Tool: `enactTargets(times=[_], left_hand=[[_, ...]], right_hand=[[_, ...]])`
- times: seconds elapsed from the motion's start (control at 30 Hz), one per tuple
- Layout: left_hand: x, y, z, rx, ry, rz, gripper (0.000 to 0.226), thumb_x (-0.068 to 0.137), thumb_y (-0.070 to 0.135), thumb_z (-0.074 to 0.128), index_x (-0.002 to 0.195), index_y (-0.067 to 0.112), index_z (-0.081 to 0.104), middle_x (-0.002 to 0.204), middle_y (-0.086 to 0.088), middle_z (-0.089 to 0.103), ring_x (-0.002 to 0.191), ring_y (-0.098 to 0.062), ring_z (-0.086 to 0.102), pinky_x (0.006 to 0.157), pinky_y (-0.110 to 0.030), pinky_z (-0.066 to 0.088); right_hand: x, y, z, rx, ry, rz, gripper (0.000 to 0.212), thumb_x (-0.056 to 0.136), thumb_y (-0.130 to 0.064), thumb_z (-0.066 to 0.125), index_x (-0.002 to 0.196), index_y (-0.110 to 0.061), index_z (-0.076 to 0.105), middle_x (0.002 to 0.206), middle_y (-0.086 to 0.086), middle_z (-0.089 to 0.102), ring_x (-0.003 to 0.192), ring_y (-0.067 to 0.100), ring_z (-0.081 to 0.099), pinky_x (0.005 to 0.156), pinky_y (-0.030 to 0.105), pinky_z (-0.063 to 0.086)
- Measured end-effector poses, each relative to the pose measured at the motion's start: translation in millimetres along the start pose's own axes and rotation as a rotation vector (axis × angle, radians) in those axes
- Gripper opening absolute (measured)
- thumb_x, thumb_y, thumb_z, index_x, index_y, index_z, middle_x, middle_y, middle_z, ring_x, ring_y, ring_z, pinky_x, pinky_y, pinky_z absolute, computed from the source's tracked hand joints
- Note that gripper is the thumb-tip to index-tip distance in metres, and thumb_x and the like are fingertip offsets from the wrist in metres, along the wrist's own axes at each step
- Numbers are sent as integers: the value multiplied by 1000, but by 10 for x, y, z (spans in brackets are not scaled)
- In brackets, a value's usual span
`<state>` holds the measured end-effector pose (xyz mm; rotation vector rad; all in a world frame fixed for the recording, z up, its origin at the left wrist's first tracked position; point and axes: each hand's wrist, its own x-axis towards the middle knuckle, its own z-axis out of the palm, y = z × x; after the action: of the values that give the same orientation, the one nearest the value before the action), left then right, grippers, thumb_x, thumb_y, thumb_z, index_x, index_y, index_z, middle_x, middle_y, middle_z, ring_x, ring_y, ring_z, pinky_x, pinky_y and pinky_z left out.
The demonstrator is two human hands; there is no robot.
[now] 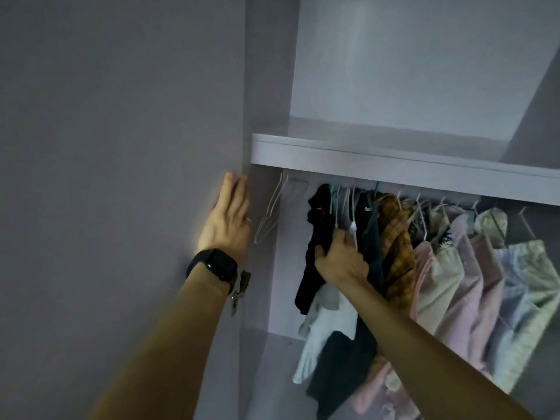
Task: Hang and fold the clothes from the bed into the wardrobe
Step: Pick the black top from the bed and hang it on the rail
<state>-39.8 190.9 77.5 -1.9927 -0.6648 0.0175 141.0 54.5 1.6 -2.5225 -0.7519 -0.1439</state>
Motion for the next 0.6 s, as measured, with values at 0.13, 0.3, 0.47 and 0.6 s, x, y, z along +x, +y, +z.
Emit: enactTargets(times=[0.13,0.3,0.47,0.6], left_hand=[[-146,51,-201,-377,-184,-12,60,98,55,23,153,32,34,166,-14,3,148,-45,-21,102,-70,-30],[-591,600,-957,-1148,-227,102,54,97,41,40,149,28,37,157,-6,34,149,-30,15,117,-65,7],[-1598,1500,-1896,-1394,70,508,48,95,38,49,141,27,52,139,2,57,133,-23,44,111,-46,34],[-2590,2166,-2773,-1424,161,960,47,93,37,50,140,29,52,134,7,61,128,-18,49,107,-41,38]], right_hand=[[-865,311,-497,71,-95,8,52,97,-51,50,141,-25,39,134,3,54,113,34,60,90,43,51],[-2118,820,-1227,179,19,91,32,97,-41,58,126,-30,59,116,-8,66,99,15,64,86,33,53],[-3684,1348,-1724,176,251,321,29,94,-31,64,124,-30,66,117,-12,66,101,11,62,83,33,55],[-5127,1703,-1937,89,384,642,27,93,-30,67,120,-34,67,109,-22,57,94,14,64,79,28,53]])
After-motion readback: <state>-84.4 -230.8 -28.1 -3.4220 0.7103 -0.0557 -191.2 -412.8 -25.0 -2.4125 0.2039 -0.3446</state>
